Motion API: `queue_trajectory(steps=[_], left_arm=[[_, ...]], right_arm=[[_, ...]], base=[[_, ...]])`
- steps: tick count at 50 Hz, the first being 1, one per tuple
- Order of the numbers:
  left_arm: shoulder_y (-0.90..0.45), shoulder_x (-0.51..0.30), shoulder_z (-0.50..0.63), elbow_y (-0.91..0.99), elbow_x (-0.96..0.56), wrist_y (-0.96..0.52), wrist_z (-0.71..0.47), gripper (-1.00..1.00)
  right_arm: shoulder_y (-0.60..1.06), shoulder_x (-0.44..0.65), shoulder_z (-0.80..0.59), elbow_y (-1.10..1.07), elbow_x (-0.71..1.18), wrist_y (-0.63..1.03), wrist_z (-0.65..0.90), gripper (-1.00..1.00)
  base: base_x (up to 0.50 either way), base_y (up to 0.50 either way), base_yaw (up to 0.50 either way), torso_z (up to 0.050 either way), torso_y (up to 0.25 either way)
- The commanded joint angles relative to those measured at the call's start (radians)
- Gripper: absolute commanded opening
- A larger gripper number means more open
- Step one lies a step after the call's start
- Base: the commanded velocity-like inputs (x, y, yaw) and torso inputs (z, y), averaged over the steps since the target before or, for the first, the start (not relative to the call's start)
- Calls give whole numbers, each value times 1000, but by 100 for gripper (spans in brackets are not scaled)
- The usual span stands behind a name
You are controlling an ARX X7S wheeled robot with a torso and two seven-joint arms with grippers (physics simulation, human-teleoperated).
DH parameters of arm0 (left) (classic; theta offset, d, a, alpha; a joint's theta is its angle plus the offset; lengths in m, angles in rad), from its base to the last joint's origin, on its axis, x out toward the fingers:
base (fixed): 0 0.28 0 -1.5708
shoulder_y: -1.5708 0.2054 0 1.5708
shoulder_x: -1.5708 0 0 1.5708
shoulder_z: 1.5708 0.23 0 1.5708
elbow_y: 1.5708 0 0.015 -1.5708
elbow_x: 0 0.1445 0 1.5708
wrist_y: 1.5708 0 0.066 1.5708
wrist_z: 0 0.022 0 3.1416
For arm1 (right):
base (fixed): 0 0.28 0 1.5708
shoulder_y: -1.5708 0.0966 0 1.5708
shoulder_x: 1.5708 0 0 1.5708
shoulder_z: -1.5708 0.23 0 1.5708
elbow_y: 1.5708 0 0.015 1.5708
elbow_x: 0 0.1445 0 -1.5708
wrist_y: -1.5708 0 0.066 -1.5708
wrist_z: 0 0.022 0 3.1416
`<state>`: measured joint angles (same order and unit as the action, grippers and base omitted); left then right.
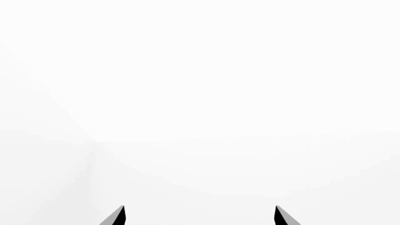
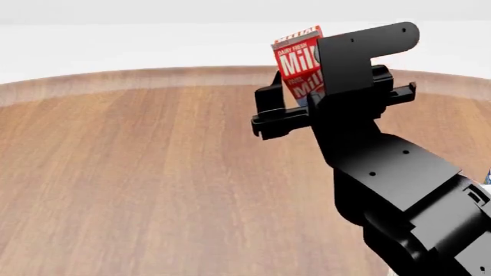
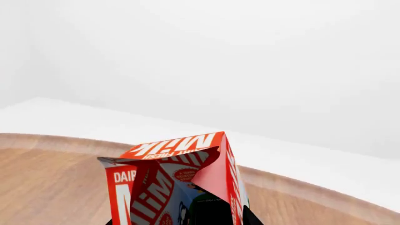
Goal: Pick the milk and place it in the basket.
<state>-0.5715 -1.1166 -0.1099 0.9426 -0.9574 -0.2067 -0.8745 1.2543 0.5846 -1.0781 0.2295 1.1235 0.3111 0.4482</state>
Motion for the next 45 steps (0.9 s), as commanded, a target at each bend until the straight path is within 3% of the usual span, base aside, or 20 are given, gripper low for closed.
queue_trajectory(steps=[1, 17, 35, 45], left_arm=[[-8, 5, 10, -3, 5, -1, 1, 100], [-4, -3, 5, -1, -1, -3, -2, 100], [-35, -1, 28, -1, -5, -11, -3, 100], [-27, 11, 38, -3, 11, -8, 2, 100]], right_arm=[[196, 95, 44, -85, -43, 141, -50, -100], [344, 237, 135, -210, 128, 281, -92, -100], [520, 546, 209, -408, 290, 524, -58, -100], [499, 713, 223, -443, 383, 590, -12, -100]], base=[[0, 0, 0, 0, 0], [0, 0, 0, 1, 2], [0, 0, 0, 1, 1], [0, 0, 0, 0, 1]])
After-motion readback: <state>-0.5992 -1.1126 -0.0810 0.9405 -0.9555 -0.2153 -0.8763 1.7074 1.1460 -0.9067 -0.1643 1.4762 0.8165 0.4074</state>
